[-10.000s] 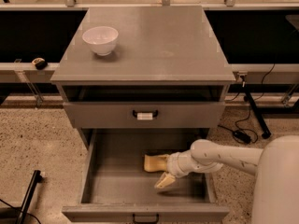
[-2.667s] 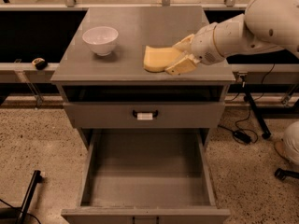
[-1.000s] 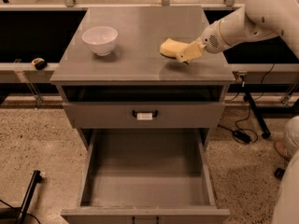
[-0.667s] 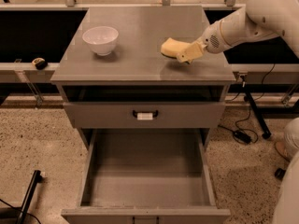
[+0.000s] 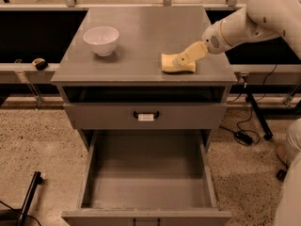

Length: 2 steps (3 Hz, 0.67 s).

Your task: Pick sponge from middle drawer and place on counter

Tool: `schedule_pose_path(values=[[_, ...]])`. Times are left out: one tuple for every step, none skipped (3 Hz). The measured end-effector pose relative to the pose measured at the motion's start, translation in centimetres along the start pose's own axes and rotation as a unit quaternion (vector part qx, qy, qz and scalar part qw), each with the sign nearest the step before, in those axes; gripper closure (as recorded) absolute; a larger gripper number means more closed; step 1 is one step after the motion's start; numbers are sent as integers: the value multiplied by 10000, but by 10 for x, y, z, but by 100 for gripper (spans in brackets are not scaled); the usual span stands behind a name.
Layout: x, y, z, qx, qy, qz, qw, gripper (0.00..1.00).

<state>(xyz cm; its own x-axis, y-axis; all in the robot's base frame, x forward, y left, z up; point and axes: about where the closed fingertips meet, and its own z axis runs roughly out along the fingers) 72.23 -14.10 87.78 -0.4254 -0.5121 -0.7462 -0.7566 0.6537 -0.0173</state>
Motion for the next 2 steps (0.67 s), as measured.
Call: schedule_pose_path(values=[[-1, -7, -36, 479, 220, -812, 9953, 0], [-2, -11, -64, 939, 311, -1498, 9838, 0]])
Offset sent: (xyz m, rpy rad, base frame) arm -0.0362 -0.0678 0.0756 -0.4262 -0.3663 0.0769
